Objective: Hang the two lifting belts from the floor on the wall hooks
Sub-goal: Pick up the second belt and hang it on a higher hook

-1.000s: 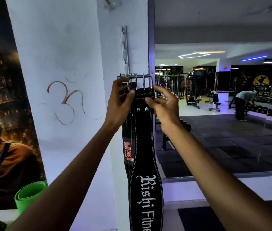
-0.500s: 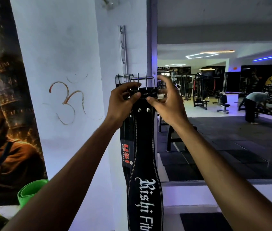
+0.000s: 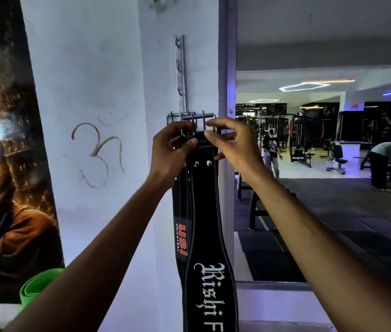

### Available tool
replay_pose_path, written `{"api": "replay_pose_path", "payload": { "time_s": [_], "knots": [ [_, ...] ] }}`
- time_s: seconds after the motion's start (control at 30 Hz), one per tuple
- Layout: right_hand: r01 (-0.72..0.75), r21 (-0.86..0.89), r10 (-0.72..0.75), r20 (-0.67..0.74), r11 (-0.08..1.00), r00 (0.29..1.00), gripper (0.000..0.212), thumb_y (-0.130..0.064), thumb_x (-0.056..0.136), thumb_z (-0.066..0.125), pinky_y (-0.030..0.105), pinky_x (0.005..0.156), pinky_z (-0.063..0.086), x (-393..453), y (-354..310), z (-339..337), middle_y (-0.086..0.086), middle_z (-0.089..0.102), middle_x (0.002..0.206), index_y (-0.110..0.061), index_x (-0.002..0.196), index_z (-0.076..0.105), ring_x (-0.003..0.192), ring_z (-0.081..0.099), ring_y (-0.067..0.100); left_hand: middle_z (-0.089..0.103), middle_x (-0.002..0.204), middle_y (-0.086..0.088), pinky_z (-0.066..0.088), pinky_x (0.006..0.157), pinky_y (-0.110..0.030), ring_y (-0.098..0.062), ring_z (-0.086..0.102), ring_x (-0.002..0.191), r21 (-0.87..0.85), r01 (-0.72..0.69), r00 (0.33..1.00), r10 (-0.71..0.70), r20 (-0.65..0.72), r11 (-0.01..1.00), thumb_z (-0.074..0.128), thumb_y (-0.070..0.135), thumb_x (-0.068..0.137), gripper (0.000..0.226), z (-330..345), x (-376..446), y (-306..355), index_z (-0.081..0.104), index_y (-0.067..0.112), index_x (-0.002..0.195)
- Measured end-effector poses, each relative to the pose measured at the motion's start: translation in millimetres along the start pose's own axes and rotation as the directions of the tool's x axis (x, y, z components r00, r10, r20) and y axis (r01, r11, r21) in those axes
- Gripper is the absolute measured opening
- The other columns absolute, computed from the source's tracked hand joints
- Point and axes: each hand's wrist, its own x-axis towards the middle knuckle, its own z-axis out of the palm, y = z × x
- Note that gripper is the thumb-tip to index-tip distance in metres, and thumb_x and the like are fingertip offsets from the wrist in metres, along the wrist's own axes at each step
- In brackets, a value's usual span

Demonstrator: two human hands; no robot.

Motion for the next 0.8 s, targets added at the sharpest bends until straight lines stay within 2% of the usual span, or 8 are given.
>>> {"api": "replay_pose_path", "payload": {
  "time_s": [0.07, 0.17, 0.3, 0.43, 0.6, 0.7, 0.8],
  "knots": [
    [0.037, -0.01, -0.038, -0.041, 0.999, 0.998, 0.02, -0.018, 0.087, 0.07, 0.022, 0.04, 0.052, 15.6, 13.4, 9.9, -0.003, 0.068, 0.1, -0.01, 0.106, 0.071, 0.07, 0.066, 0.002, 0.07, 0.101, 0.002, 0.058, 0.067, -0.032, -0.018, 0.068, 0.092, -0.003, -0.019, 1.0, 0.019, 0.002, 1.0, 0.066, -0.007, 0.085, 0.028, -2.4, 16.1, -11.9, 0.066, 0.014, 0.104],
    [0.109, -0.067, -0.115, -0.085, 0.992, 0.99, 0.017, -0.018, 0.087, 0.071, 0.021, 0.038, 0.05, 44.2, 32.5, 26.3, -0.003, 0.069, 0.095, -0.009, 0.101, 0.073, 0.066, 0.063, -0.002, 0.069, 0.103, -0.003, 0.058, 0.091, -0.046, -0.024, 0.068, 0.097, -0.048, -0.08, 0.996, 0.078, -0.031, 0.996, 0.069, -0.006, 0.08, 0.033, -6.8, 45.6, -34.8, 0.063, 0.017, 0.103],
    [0.108, -0.072, -0.118, -0.158, 0.992, 0.98, 0.011, -0.015, 0.084, 0.073, 0.019, 0.038, 0.048, 87.1, 53.8, 47.2, -0.009, 0.069, 0.081, -0.009, 0.093, 0.074, 0.057, 0.059, -0.004, 0.069, 0.106, -0.007, 0.06, 0.08, -0.037, -0.022, 0.071, 0.094, -0.13, -0.031, 0.999, 0.029, -0.023, 0.991, 0.072, -0.004, 0.082, 0.05, -16.0, 93.1, -61.4, 0.054, 0.018, 0.122],
    [0.103, -0.072, -0.116, -0.215, 0.992, 0.97, 0.01, -0.015, 0.084, 0.073, 0.019, 0.038, 0.045, 129.5, 70.9, 65.9, -0.007, 0.069, 0.074, -0.008, 0.091, 0.074, 0.051, 0.057, -0.003, 0.069, 0.115, -0.009, 0.061, 0.079, -0.034, -0.021, 0.073, 0.098, -0.153, -0.034, 0.999, 0.033, -0.008, 0.988, 0.074, -0.001, 0.083, 0.059, -22.8, 142.9, -82.6, 0.053, 0.012, 0.137],
    [0.183, -0.101, -0.203, -0.256, 0.978, 0.945, 0.008, -0.022, 0.083, 0.074, 0.025, 0.052, 0.047, 182.6, 79.3, 78.0, -0.008, 0.071, 0.075, -0.014, 0.083, 0.073, 0.059, 0.059, 0.001, 0.071, 0.117, -0.011, 0.063, 0.083, -0.038, -0.026, 0.074, 0.101, -0.177, -0.105, 0.994, 0.101, -0.031, 0.979, 0.076, -0.001, 0.082, 0.057, -25.7, 195.0, -88.6, 0.058, 0.009, 0.135],
    [0.231, -0.113, -0.255, -0.312, 0.966, 0.915, 0.013, -0.026, 0.081, 0.075, 0.03, 0.061, 0.051, 216.5, 81.6, 87.3, -0.009, 0.072, 0.081, -0.015, 0.088, 0.075, 0.07, 0.063, 0.005, 0.071, 0.115, -0.009, 0.06, 0.091, -0.047, -0.029, 0.072, 0.106, -0.171, -0.168, 0.985, 0.161, -0.057, 0.971, 0.075, 0.0, 0.082, 0.056, -27.2, 224.2, -88.3, 0.058, 0.006, 0.135],
    [0.265, -0.141, -0.298, -0.353, 0.954, 0.887, 0.01, -0.025, 0.08, 0.075, 0.03, 0.072, 0.058, 243.2, 80.9, 96.4, -0.017, 0.069, 0.078, -0.019, 0.088, 0.075, 0.078, 0.064, 0.002, 0.07, 0.118, -0.008, 0.061, 0.089, -0.042, -0.022, 0.074, 0.099, -0.164, -0.201, 0.979, 0.191, -0.072, 0.966, 0.074, 0.0, 0.084, 0.056, -29.5, 248.9, -87.8, 0.057, 0.005, 0.137]
  ]
}}
